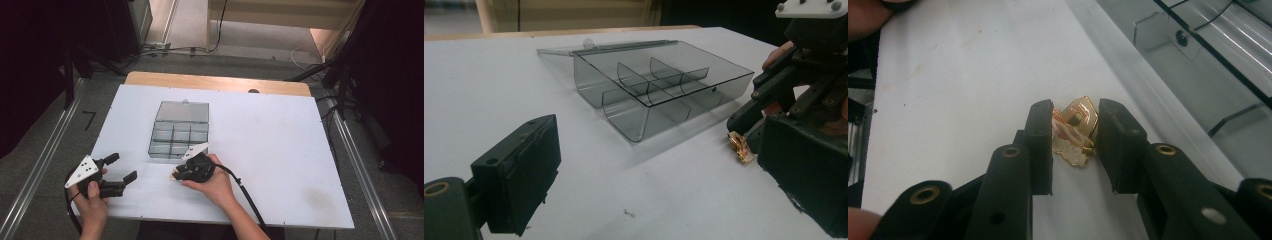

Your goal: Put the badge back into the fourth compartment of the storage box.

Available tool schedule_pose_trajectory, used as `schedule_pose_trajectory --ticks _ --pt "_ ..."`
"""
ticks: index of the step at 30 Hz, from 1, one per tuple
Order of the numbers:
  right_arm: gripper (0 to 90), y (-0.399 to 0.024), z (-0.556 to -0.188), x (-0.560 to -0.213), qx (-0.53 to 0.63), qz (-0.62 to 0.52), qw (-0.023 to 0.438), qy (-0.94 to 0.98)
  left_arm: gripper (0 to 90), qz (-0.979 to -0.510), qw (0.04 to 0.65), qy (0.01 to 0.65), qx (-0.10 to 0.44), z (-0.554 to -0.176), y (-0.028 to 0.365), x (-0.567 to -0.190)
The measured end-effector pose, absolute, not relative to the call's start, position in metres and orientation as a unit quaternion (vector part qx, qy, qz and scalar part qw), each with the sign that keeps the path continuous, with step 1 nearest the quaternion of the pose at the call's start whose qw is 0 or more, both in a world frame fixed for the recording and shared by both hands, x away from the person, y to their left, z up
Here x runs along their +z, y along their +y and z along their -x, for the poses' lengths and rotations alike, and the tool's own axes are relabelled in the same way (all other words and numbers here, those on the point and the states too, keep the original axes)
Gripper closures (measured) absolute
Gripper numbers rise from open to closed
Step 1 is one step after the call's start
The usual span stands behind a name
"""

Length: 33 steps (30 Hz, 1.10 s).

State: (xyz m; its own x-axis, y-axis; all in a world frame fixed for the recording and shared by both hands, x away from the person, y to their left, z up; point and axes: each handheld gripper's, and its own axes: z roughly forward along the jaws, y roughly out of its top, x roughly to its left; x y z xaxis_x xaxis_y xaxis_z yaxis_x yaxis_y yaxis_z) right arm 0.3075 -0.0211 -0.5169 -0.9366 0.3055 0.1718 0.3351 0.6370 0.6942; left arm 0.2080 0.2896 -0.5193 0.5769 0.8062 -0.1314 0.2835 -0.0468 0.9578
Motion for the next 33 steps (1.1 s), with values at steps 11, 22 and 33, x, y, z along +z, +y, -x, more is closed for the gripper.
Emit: schedule_pose_trajectory --ticks 11,22,33 --pt "79.0 -0.027 -0.308 -0.517 -0.396 0.178 0.04 -0.9 4.3 -0.685 0.564 0.397 0.232 -0.208 0.29 -0.519" --pt "86.8 -0.036 -0.301 -0.515 -0.414 0.158 0.053 -0.895 4.3 -0.686 0.564 0.397 0.232 -0.208 0.289 -0.519" --pt "87.4 -0.035 -0.291 -0.512 -0.418 0.149 0.033 -0.896 4.3 -0.685 0.566 0.394 0.233 -0.207 0.29 -0.519"
